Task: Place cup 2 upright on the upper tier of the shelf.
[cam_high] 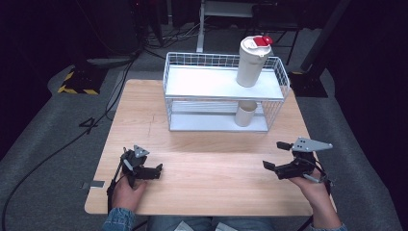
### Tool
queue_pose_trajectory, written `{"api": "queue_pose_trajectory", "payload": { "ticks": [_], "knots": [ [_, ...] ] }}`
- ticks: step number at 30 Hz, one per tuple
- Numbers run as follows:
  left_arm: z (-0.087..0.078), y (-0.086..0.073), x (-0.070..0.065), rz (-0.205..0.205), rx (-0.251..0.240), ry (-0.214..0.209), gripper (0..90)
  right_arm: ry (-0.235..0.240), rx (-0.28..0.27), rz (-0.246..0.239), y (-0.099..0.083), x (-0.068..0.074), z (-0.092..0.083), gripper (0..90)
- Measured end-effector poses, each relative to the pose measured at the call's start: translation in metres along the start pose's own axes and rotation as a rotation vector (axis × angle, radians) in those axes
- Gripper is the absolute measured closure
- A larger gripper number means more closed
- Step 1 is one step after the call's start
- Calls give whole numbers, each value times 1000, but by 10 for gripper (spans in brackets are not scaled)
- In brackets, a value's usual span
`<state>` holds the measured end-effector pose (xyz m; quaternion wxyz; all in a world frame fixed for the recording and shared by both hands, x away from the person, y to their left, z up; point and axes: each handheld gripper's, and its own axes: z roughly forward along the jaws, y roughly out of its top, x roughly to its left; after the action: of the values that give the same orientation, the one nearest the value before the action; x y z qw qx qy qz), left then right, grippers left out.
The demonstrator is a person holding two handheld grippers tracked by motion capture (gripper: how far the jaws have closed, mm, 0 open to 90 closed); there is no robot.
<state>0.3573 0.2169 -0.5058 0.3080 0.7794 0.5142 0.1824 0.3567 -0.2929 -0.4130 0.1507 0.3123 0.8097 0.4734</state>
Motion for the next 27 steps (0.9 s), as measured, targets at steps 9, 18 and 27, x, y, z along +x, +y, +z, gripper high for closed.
{"api": "queue_pose_trajectory", "payload": {
  "ticks": [9, 18, 27],
  "knots": [
    [0, 0, 0, 2, 0, -3, 14, -13, 28, 22, -25, -3, 11, 40],
    [0, 0, 0, 4, 0, -4, 14, -41, 27, 51, -49, -9, 22, 44],
    [0, 0, 0, 3, -1, -5, 14, -70, 57, 64, -66, -10, 34, 50]
  ]
}}
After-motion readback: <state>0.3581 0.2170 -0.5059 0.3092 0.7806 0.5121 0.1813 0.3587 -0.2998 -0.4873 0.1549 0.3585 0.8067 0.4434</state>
